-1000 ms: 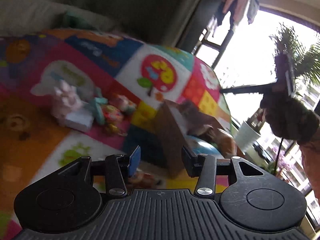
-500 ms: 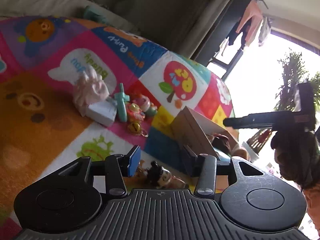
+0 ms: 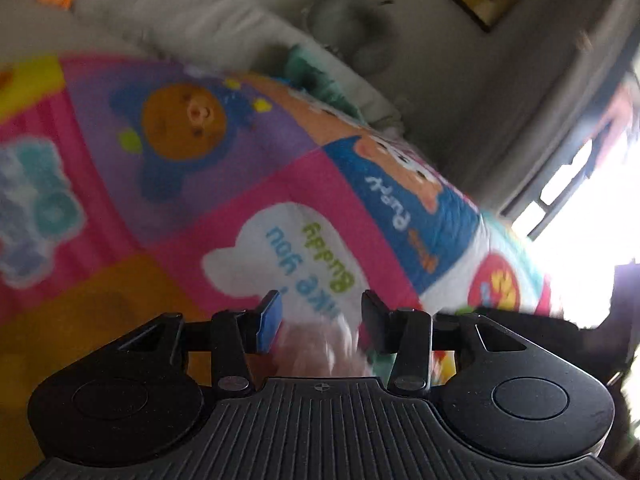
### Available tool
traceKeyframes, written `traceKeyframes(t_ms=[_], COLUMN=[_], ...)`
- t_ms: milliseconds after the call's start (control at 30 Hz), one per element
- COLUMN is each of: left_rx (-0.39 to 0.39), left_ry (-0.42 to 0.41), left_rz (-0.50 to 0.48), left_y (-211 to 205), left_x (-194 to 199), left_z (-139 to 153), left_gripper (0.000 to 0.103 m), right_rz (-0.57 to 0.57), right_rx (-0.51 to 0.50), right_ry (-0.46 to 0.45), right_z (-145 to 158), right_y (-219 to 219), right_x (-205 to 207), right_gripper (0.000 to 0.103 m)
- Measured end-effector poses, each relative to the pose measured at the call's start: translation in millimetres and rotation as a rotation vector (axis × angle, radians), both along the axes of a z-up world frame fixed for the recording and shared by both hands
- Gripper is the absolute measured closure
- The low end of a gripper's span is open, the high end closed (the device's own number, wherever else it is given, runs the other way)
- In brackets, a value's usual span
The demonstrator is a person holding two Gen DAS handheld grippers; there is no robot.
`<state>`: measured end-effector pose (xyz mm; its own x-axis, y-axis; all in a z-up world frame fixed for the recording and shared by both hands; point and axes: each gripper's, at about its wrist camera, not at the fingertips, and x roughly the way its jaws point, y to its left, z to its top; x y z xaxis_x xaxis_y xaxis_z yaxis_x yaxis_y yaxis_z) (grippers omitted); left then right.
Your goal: Organize objects
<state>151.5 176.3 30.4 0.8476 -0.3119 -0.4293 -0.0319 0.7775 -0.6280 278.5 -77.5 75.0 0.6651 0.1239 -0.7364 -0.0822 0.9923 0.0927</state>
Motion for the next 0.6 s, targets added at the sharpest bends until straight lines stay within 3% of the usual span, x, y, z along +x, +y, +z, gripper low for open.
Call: traceKeyframes(t_ms=[33,67,167,267,467,600], left_rx=[-0.039,-0.066,-0.083,-0.064,-0.051,-0.094], left_ry=[0.013,0.031,0.063,0.081,0.108,0.138], left_rz=[-0.01,-0.029,-0.09,-0.193,-0.346,-0.417], left_y=[2,2,-5,-18,-49,-67], left_x=[10,21,41,48,43,25], left_z=[-8,-16,-33,-39,-45,-50], left_gripper=[0.057,0.057,0.059,0.059,0.06,0.06], right_rz=[-0.004,-0.008,0.006,0.073,0.289,0.425], right_rx=[-0.022,-0.036,-0.02,-0.049,-0.132,-0.261], right_ry=[0.018,0.045,0.137,0.15,0.156,0.068], right_z=[-7,-14,-32,-35,-33,-34], right_y=[4,7,12,18,23,16], right_x=[8,17,27,11,-74,-148], right_gripper=[0.052,0.056,0.063,0.063,0.064,0.064])
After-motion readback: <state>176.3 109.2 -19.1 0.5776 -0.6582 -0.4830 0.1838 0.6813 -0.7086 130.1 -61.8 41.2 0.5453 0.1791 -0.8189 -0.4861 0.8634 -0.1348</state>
